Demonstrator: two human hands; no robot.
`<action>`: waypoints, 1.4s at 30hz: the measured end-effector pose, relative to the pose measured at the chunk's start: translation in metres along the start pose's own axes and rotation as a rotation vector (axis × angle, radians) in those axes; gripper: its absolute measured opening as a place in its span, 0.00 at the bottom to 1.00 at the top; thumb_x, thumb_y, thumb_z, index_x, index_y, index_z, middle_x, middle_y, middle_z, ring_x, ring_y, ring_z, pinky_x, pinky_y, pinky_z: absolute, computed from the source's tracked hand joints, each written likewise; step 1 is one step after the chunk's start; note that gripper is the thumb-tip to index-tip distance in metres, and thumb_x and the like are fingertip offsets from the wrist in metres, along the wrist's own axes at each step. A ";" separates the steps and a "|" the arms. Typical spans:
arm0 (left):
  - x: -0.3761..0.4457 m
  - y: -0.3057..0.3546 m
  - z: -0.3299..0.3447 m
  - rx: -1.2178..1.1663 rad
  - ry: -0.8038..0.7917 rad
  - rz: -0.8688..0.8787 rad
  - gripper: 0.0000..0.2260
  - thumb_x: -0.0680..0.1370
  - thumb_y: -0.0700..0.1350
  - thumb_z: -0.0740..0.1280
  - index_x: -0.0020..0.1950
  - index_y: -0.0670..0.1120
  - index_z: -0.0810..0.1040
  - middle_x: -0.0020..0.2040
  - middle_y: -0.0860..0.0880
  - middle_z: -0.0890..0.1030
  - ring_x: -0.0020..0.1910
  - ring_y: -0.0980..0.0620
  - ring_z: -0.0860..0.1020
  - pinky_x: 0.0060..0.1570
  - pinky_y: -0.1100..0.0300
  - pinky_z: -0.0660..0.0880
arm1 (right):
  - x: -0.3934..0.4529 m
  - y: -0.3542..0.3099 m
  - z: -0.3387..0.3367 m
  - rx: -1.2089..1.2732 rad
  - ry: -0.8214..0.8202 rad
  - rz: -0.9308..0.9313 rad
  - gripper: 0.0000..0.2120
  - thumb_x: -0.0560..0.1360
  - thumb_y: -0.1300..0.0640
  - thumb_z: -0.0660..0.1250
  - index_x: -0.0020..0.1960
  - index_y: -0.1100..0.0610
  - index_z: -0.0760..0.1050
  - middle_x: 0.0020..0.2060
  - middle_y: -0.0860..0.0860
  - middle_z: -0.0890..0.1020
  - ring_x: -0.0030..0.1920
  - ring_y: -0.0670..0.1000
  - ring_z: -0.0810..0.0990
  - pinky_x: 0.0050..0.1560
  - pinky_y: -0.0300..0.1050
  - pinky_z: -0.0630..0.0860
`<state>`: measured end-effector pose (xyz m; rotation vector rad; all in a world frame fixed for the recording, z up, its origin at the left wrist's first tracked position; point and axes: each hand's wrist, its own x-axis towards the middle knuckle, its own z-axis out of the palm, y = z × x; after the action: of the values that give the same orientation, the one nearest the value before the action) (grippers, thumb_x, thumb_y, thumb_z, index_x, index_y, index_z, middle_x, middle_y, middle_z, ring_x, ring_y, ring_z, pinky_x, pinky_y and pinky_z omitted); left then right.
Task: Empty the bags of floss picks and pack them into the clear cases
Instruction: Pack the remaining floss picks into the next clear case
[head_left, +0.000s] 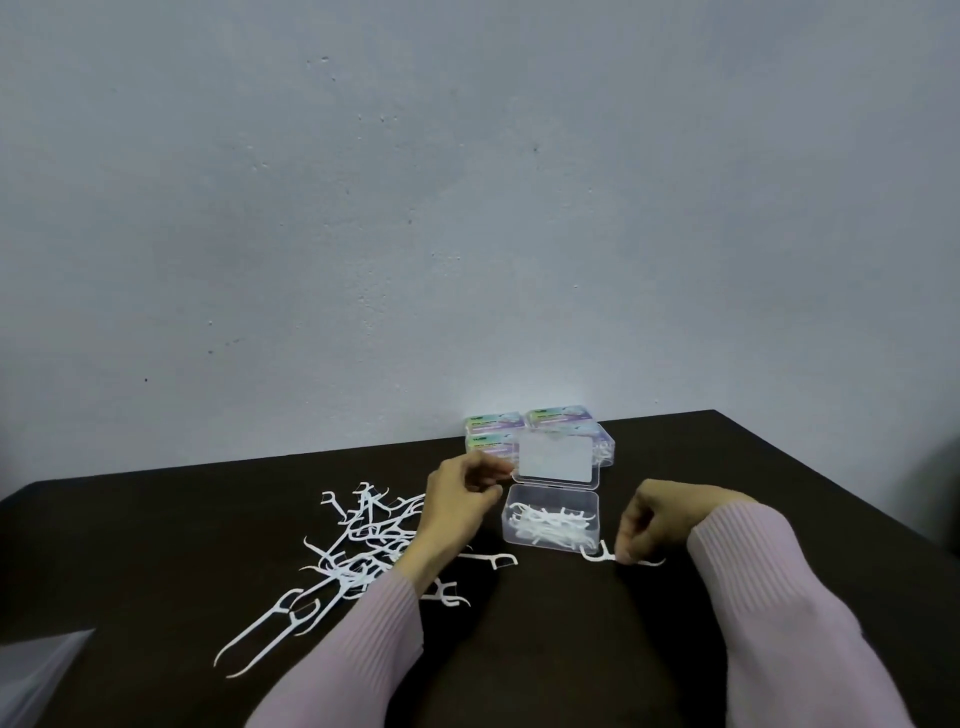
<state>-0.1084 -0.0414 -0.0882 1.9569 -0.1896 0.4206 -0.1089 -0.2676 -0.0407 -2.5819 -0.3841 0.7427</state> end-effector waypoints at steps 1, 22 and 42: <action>-0.001 -0.001 -0.001 0.005 -0.002 -0.006 0.14 0.72 0.28 0.66 0.45 0.46 0.82 0.42 0.54 0.83 0.41 0.65 0.79 0.45 0.72 0.75 | -0.001 -0.001 0.000 0.027 -0.042 -0.047 0.05 0.73 0.57 0.70 0.40 0.48 0.80 0.36 0.40 0.81 0.43 0.40 0.77 0.60 0.41 0.72; -0.045 0.004 -0.057 0.188 -0.114 0.038 0.11 0.76 0.36 0.66 0.45 0.52 0.81 0.44 0.55 0.83 0.46 0.62 0.80 0.50 0.65 0.77 | 0.026 -0.057 0.035 0.045 0.585 -0.451 0.08 0.73 0.60 0.69 0.39 0.48 0.75 0.36 0.44 0.78 0.37 0.41 0.75 0.40 0.32 0.73; -0.097 -0.024 -0.183 0.510 -0.264 -0.227 0.31 0.56 0.63 0.77 0.56 0.54 0.77 0.45 0.55 0.80 0.38 0.62 0.74 0.39 0.71 0.71 | 0.036 -0.101 0.081 -0.413 0.458 -0.442 0.11 0.76 0.53 0.63 0.57 0.49 0.78 0.56 0.47 0.79 0.57 0.48 0.77 0.58 0.45 0.73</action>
<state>-0.2280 0.1293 -0.0788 2.5029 -0.0252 0.0572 -0.1387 -0.1402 -0.0713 -2.7702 -0.9926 -0.0970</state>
